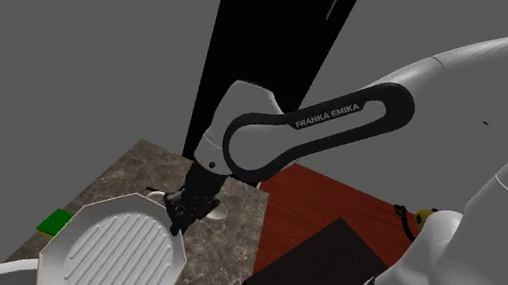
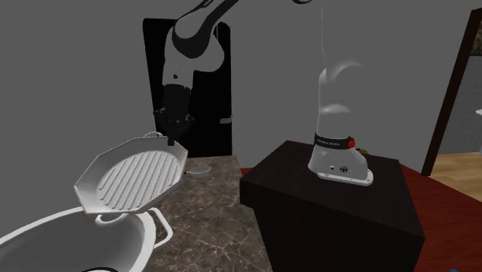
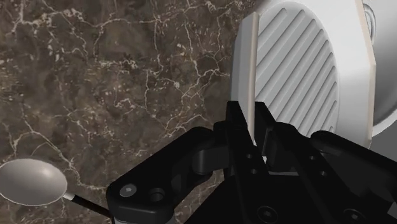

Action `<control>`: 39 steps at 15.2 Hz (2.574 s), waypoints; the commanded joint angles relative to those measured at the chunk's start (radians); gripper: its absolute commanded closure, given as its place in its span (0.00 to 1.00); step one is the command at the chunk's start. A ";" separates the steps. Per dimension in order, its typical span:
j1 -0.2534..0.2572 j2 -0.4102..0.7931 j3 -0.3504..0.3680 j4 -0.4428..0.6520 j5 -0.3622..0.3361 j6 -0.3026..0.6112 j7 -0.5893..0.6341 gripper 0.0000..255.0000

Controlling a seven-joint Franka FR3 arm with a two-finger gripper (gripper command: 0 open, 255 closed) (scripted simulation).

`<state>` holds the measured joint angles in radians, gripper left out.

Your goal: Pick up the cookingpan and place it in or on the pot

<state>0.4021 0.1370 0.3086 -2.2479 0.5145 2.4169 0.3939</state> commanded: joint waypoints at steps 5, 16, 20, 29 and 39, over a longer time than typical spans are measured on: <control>0.087 0.115 0.029 0.156 -0.082 0.013 0.173 1.00; 0.238 0.322 0.022 0.435 -0.216 -0.002 0.395 1.00; 0.241 0.354 0.021 0.426 -0.215 0.038 0.383 1.00; 0.247 0.435 0.019 0.417 -0.214 0.123 0.354 1.00; 0.250 0.470 0.017 0.418 -0.213 0.154 0.343 1.00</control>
<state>0.6502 0.6078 0.3239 -1.8331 0.3009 2.5681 0.7359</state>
